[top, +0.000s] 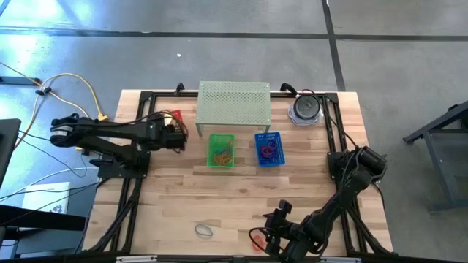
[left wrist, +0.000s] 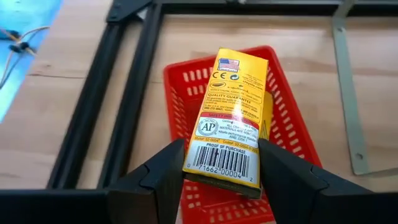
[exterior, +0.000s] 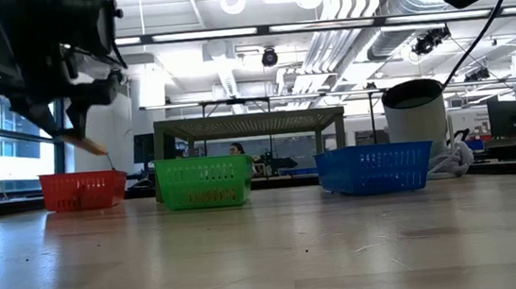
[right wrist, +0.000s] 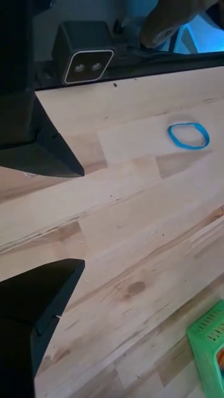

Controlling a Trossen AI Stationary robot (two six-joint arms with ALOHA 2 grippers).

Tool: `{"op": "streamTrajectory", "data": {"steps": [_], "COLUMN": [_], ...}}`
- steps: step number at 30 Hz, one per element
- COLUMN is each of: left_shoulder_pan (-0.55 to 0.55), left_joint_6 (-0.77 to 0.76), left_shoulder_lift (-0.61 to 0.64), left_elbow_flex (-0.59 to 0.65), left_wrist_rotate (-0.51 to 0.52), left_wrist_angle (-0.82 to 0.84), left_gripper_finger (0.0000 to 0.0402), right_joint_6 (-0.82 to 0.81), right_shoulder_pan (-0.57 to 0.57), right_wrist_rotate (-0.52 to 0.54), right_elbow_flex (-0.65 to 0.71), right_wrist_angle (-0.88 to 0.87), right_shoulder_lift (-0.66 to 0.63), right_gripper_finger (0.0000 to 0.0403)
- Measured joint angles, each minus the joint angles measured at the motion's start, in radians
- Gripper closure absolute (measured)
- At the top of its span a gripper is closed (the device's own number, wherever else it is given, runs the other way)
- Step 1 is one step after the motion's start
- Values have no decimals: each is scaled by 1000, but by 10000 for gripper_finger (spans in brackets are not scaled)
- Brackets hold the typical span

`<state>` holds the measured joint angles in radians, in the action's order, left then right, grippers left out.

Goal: Pick & Place Office Desk Supplies
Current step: Put the yellow crayon box into the red bin, then put the orange spring keychain into the blue bin

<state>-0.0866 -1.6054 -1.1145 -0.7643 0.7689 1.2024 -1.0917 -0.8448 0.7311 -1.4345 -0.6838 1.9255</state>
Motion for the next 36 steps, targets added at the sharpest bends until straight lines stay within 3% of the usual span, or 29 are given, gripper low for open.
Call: {"op": "streamTrajectory", "data": {"steps": [9, 19, 28, 36], "left_shoulder_pan": [-71, -92, -84, -69], "left_joint_6": [211, 153, 58, 212], "left_shoulder_lift": [0, -46, -185, -153], "left_elbow_flex": [37, 37, 36, -9], "left_wrist_rotate": [6, -22, -52, -99], "left_wrist_angle": [-112, -116, -117, -125], "left_gripper_finger": [221, 217, 167, 164], "right_joint_6": [24, 24, 24, 23], "right_shoulder_pan": [0, 0, -1, 0], "right_wrist_rotate": [3, 3, -5, 0], "right_elbow_flex": [0, 0, 34, 40], "right_wrist_angle": [8, 8, 36, 36], "right_shoulder_lift": [0, 0, 1, 1], "right_gripper_finger": [188, 188, 188, 188]}}
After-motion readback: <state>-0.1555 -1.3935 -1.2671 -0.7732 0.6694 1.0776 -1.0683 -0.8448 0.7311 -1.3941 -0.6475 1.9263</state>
